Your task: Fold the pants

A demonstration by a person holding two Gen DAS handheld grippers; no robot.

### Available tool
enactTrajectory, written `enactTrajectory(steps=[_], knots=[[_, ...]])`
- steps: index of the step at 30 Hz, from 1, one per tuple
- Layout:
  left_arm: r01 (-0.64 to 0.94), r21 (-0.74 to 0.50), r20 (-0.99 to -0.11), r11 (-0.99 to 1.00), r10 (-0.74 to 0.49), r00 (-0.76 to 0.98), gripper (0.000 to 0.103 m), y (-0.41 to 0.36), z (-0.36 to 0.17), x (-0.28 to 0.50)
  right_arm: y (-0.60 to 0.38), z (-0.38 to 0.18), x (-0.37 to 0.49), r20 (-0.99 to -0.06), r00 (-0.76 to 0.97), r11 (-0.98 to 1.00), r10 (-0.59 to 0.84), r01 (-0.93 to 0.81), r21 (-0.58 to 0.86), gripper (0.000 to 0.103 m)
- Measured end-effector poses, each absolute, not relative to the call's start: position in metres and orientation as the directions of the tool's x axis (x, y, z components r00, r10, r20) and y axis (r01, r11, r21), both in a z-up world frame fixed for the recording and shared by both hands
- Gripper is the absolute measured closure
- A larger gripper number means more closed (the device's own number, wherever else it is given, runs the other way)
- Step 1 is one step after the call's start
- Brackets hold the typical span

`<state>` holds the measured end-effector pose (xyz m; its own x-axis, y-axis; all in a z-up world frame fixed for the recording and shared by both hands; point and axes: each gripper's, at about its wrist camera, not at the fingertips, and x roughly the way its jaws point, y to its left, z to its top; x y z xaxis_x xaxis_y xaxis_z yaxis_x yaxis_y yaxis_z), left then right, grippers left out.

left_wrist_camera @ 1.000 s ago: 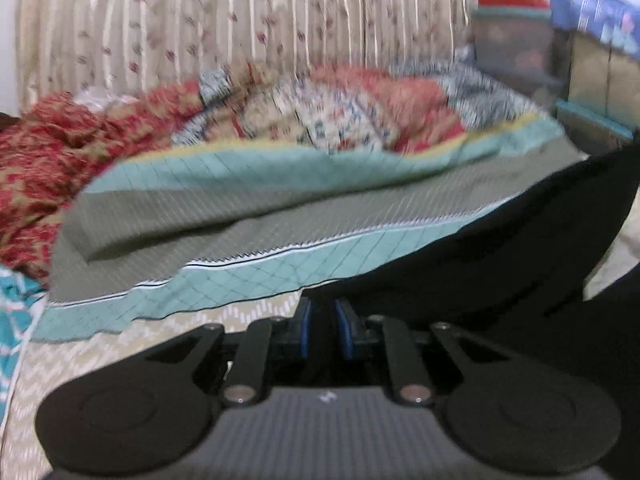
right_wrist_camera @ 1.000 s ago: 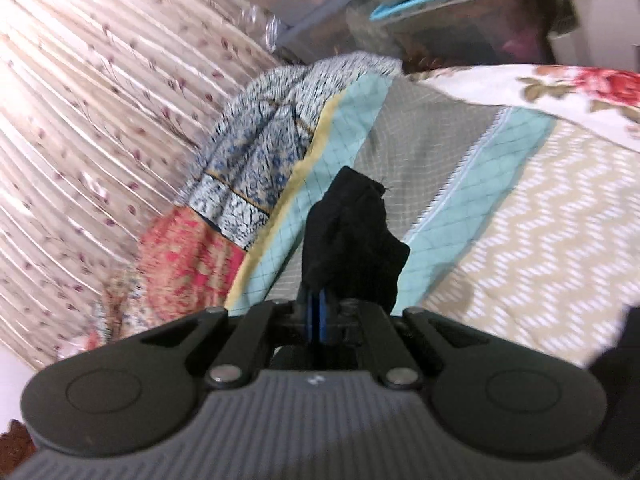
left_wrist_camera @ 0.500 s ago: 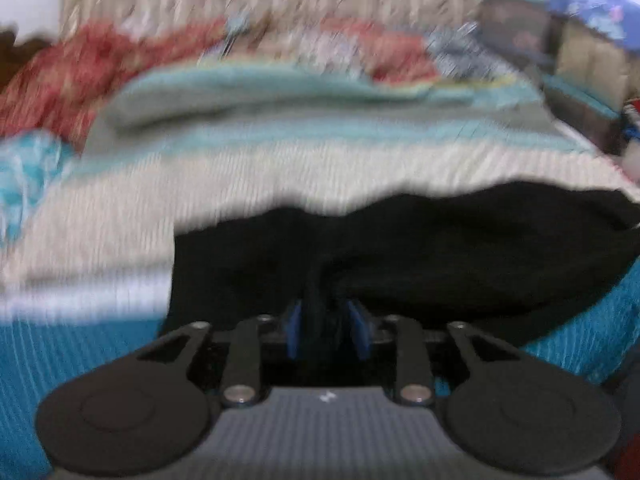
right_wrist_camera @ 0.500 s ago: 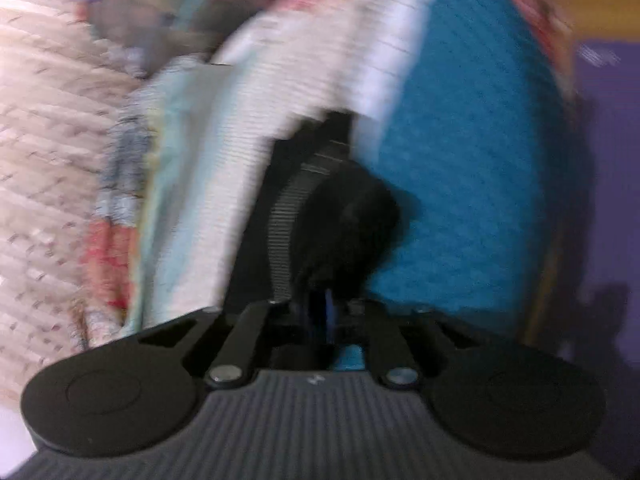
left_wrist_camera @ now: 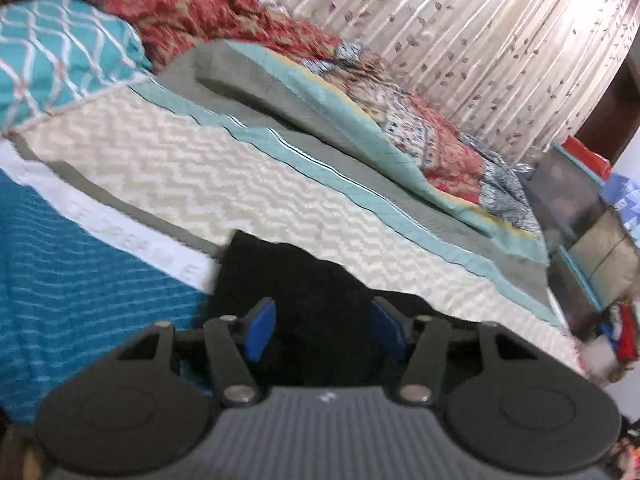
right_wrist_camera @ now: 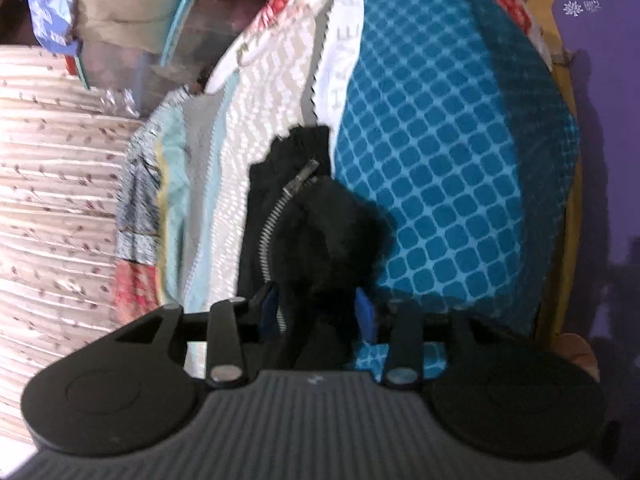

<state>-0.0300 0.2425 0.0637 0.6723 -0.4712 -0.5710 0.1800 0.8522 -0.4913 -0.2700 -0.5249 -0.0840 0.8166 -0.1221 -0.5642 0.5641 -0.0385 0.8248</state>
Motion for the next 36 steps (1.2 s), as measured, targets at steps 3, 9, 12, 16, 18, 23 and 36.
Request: enactTrajectory(steps=[3,9,12,16,18,23,36], knots=[[0.21,-0.461,-0.612,0.862,-0.48,0.629,0.052,0.212,0.049,-0.016,-0.528,-0.086,-0.265,-0.54,0.834,-0.015,-0.113,0.542,0.84,0.088],[0.185,-0.368,-0.74,0.911,-0.408,0.534,0.054,0.172,0.006,-0.014,-0.537,-0.03,-0.241,-0.401,0.909,0.114,-0.116,0.413,0.903,0.092],[0.17,-0.359,-0.746,0.918,-0.392,0.539,0.055,0.17,0.002,-0.019,-0.554,0.01,-0.223,-0.269,0.955,0.185,-0.125,0.289,0.939,0.092],[0.162,-0.349,-0.752,0.923,-0.379,0.54,0.055,0.168,0.003,-0.019,-0.57,0.025,-0.223,-0.168,0.971,0.284,-0.169,0.211,0.935,0.092],[0.175,-0.322,-0.755,0.93,-0.364,0.545,0.055,0.165,0.003,-0.024,-0.578,-0.007,-0.231,-0.186,0.971,0.231,-0.152,0.218,0.948,0.091],[0.198,-0.279,-0.771,0.94,-0.342,0.537,0.053,0.158,0.008,-0.025,-0.575,-0.115,-0.278,-0.516,0.833,-0.004,-0.198,0.526,0.85,0.088],[0.253,-0.329,-0.759,0.91,-0.414,0.502,0.052,0.133,0.024,-0.03,-0.573,-0.112,-0.278,-0.491,0.84,0.078,-0.228,0.519,0.851,0.052]])
